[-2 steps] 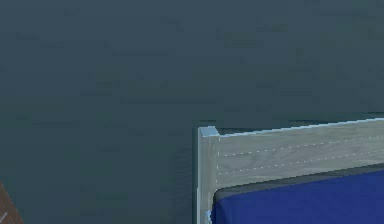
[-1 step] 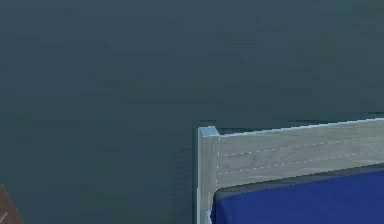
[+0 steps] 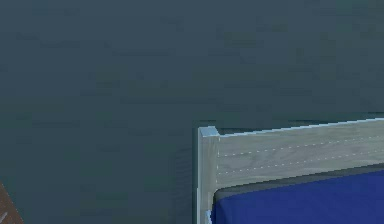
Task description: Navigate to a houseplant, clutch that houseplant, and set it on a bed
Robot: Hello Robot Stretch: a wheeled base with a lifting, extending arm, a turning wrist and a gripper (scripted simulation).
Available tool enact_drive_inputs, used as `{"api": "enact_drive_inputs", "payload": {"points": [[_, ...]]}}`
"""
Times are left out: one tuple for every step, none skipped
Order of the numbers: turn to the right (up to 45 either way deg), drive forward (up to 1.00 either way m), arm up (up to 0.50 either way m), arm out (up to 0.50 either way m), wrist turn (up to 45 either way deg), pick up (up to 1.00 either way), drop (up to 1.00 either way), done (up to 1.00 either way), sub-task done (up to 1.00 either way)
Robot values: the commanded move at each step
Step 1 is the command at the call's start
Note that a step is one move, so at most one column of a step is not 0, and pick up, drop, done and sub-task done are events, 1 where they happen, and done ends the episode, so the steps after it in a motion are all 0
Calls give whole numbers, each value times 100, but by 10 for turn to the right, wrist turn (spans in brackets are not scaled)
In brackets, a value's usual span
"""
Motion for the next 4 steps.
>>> {"api": "enact_drive_inputs", "payload": {"points": [[0, 0, 0, 0, 450, 0, 0, 0, 0], [0, 0, 0, 0, 450, 0, 0, 0, 0], [0, 0, -26, 0, 0, 0, 0, 0, 0], [0, 0, -32, 0, 0, 0, 0, 0, 0]]}}
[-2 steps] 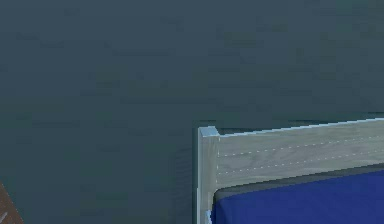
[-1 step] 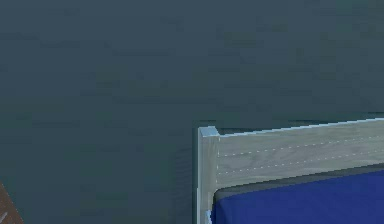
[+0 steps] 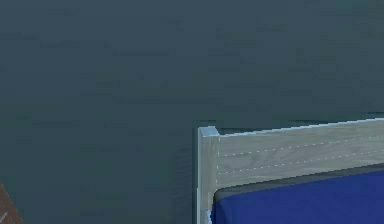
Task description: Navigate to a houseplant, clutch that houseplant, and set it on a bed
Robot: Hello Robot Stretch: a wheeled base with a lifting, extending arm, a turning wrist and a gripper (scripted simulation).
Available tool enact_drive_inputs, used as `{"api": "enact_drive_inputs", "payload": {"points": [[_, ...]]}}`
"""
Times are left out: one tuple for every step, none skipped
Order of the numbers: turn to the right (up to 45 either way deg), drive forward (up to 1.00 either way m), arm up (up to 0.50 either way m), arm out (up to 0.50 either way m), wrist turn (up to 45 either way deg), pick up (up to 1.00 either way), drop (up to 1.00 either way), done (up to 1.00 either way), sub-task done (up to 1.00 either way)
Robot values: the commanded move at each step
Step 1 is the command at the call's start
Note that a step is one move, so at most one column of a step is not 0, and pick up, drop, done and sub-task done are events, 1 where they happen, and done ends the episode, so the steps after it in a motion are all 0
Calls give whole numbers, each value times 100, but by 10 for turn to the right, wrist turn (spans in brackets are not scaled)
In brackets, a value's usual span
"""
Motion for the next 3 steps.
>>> {"api": "enact_drive_inputs", "payload": {"points": [[0, 0, 0, 0, 0, 0, 100, 0, 0], [0, 0, 10, 0, 0, 0, 0, 0, 0], [0, 0, 0, -8, 0, 0, 0, 0, 0]]}}
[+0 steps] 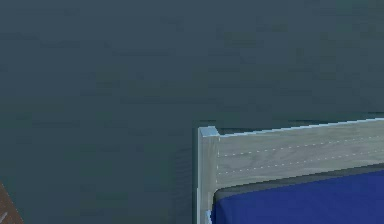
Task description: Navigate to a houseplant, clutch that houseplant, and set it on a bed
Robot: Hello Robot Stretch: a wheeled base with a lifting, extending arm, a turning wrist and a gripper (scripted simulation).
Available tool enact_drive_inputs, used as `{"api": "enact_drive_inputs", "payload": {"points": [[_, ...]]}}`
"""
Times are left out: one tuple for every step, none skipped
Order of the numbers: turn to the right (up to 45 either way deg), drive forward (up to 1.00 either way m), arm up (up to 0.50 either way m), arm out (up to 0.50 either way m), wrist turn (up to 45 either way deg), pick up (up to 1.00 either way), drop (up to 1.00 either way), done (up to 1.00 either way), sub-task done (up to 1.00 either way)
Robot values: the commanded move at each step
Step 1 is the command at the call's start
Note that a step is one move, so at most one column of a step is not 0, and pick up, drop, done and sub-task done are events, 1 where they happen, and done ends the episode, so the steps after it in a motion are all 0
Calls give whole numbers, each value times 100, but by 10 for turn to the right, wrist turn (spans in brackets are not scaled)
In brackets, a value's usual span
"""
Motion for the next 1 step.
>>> {"api": "enact_drive_inputs", "payload": {"points": [[0, 0, 0, 0, 0, 0, 0, 100, 0]]}}
